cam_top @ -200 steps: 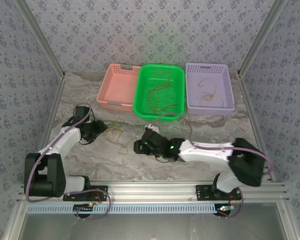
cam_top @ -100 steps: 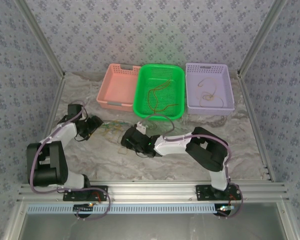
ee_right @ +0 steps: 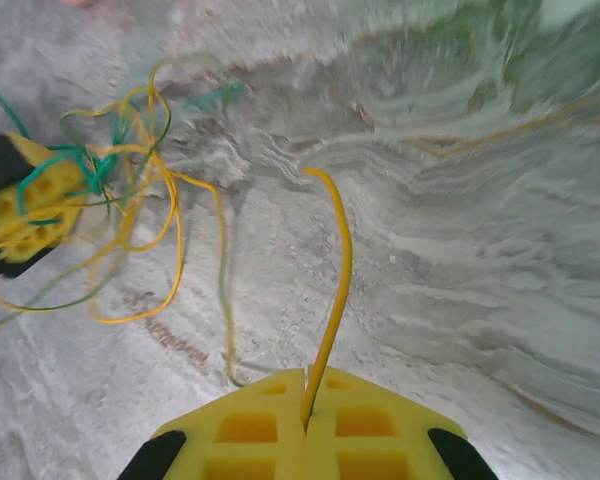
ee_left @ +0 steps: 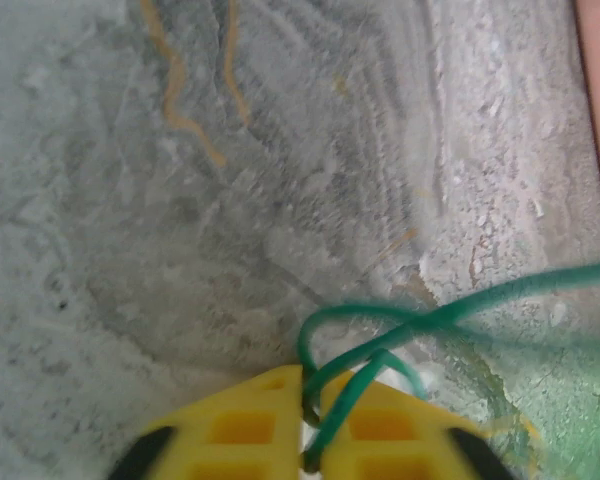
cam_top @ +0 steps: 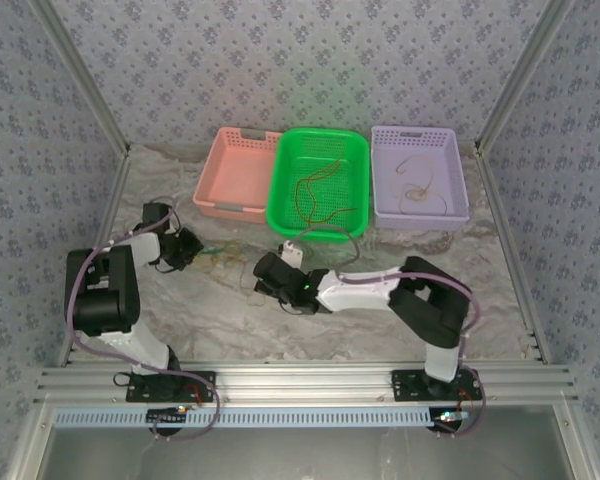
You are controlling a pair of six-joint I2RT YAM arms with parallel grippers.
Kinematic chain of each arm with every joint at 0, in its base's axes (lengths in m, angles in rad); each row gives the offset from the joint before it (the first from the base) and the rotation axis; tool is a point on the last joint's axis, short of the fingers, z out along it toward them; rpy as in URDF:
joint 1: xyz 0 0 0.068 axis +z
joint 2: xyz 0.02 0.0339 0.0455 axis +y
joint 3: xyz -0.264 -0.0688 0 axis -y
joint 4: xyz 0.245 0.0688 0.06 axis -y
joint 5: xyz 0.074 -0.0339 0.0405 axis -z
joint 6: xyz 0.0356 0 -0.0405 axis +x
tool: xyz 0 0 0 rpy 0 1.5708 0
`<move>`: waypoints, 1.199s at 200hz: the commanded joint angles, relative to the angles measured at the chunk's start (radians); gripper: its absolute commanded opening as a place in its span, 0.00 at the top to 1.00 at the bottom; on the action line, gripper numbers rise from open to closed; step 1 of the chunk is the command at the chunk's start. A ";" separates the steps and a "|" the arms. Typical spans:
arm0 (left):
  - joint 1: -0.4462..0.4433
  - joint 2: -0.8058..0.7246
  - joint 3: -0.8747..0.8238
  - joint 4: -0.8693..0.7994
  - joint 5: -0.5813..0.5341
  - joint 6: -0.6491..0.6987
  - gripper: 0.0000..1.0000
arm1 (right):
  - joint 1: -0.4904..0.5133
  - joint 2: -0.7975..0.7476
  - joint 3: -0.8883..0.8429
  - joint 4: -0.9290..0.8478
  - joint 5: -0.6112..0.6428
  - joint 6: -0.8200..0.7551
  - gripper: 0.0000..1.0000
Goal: Untangle the cables
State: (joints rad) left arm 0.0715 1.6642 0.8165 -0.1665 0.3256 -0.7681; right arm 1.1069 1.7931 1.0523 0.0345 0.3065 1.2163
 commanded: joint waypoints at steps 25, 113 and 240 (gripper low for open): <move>-0.009 -0.048 -0.088 0.036 -0.076 -0.030 1.00 | -0.051 -0.404 -0.080 -0.263 0.224 -0.213 1.00; -0.024 -0.141 -0.136 -0.027 -0.122 -0.026 1.00 | -0.516 -0.984 0.029 -0.596 0.074 -0.542 1.00; -0.049 -0.168 -0.083 -0.137 -0.189 0.001 1.00 | -0.904 -1.005 0.405 -0.794 -0.011 -0.661 1.00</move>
State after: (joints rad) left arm 0.0257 1.5024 0.7063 -0.2604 0.1654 -0.7822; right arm 0.2619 0.7818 1.3636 -0.7048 0.2985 0.6094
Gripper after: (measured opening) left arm 0.043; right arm 0.063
